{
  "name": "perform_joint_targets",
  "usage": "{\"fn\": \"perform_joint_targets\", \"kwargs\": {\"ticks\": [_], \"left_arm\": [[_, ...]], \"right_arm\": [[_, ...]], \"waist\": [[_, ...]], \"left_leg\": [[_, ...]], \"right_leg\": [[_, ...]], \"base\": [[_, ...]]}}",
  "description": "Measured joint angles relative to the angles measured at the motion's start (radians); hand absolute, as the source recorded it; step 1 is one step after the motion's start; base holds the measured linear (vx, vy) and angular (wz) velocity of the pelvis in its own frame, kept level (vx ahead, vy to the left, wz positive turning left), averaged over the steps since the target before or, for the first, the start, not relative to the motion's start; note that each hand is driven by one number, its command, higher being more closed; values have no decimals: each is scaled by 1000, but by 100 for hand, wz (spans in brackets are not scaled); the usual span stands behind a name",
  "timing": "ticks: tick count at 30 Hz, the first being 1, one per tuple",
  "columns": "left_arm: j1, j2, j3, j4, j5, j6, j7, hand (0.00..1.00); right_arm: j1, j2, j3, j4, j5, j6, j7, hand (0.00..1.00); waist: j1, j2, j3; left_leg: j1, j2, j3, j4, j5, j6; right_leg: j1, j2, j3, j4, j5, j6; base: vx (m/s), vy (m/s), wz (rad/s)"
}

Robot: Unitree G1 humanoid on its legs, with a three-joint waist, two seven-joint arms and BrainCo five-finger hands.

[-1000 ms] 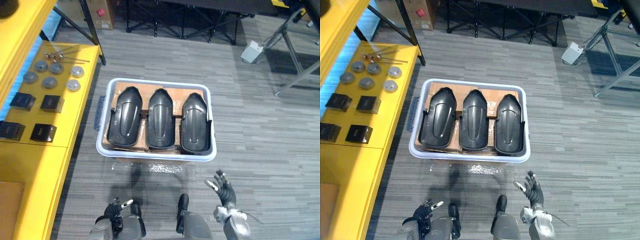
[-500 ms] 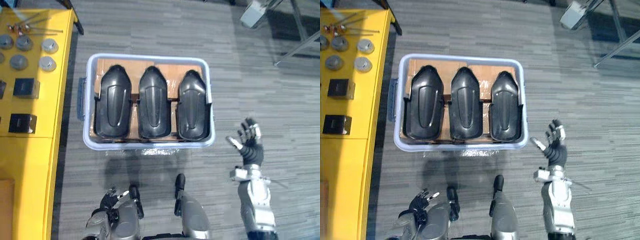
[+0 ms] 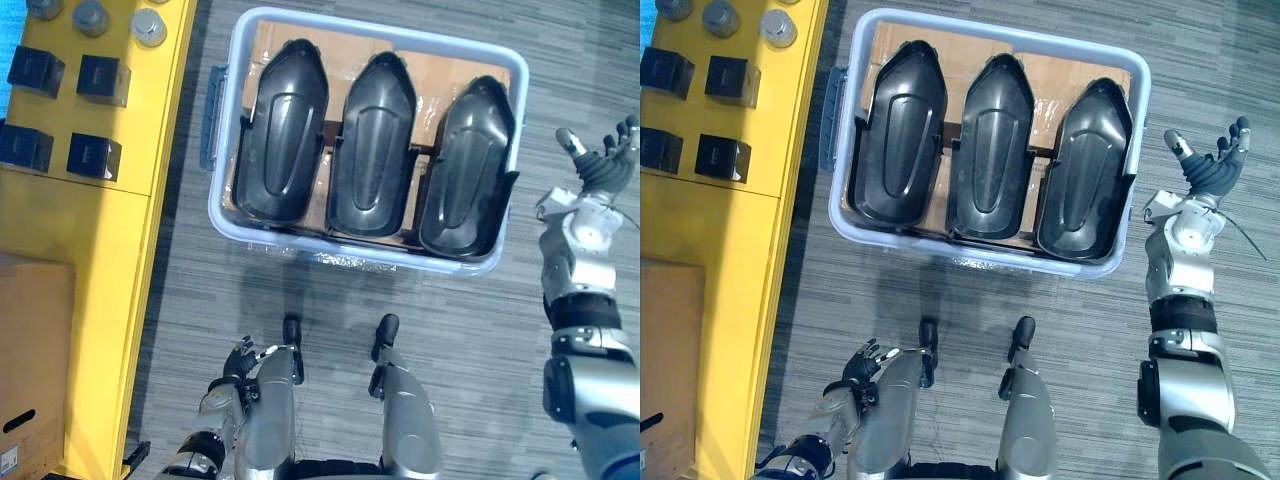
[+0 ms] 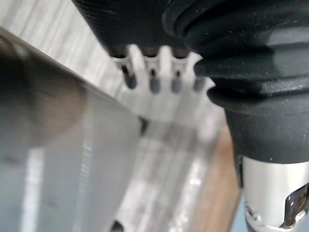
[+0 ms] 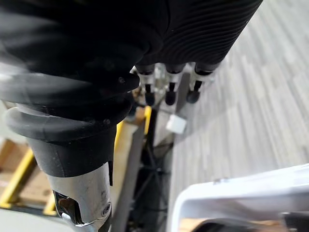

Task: Walk over and take plastic housings, then place them on the shelf

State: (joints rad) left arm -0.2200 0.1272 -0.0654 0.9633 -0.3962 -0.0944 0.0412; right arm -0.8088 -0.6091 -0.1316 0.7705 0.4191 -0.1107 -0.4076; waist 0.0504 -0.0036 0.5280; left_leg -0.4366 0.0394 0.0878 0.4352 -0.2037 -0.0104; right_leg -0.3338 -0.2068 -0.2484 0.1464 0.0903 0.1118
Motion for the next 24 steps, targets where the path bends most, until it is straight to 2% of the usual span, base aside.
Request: {"fn": "perform_joint_targets", "kwargs": {"ticks": [3,5,11,17,19,20,22,23,24], "left_arm": [[-20,-16,-6,-1,-13,-2,0,0],[-29,-30,-34,-2,-30,-5,0,0],[-29,-32,-44,-2,-40,-7,-6,0],[-27,-32,-69,-1,-80,-7,-7,0],[-25,-49,-87,1,-102,-8,-12,0],[-22,-63,-107,2,-108,-10,-15,0],[-15,-71,-126,2,-109,-16,-17,0],[-11,-72,-134,2,-110,-23,-18,0],[-8,-72,-134,3,-116,-31,-21,0]], "right_arm": [[-17,-27,27,66,0,6,19,0],[-34,-52,36,95,-1,29,22,0],[-46,-61,61,112,-8,91,89,0],[-56,-63,101,126,-62,97,140,0],[-74,-68,119,154,-89,97,157,0],[-75,-78,132,165,-112,97,169,0],[-84,-85,157,184,-142,103,173,0],[-90,-95,158,185,-162,120,171,100],[-100,-104,163,187,-183,142,178,100]], "waist": [[15,15,4],[15,45,7],[16,52,5],[19,64,-1],[21,83,-13],[21,105,-26],[28,119,-34],[32,124,-38],[35,125,-38]], "left_leg": [[-24,-9,-6,5,3,4],[-45,-17,-31,7,5,8],[-51,-22,-30,2,21,15],[-53,-26,-28,-24,42,12],[-53,-31,-34,-41,51,11],[-56,-38,-48,-55,60,10],[-55,-39,-54,-70,69,8],[-54,-41,-57,-82,77,6],[-55,-41,-58,-89,84,5]], "right_leg": [[-21,-7,-3,0,0,0],[-29,-11,-29,0,0,0],[-35,-16,-30,0,1,1],[-50,-21,-29,-1,9,-1],[-52,-24,-34,-3,11,-1],[-53,-29,-51,-4,11,-1],[-54,-30,-55,-4,11,-1],[-57,-30,-58,-4,11,-1],[-61,-30,-58,-2,11,-1]], "base": [[-75,10,3],[-76,-3,20],[-71,-8,3],[-50,-7,1],[-45,-5,14],[-34,-5,23],[-28,-14,17],[-31,-24,8],[-25,-21,6]]}}
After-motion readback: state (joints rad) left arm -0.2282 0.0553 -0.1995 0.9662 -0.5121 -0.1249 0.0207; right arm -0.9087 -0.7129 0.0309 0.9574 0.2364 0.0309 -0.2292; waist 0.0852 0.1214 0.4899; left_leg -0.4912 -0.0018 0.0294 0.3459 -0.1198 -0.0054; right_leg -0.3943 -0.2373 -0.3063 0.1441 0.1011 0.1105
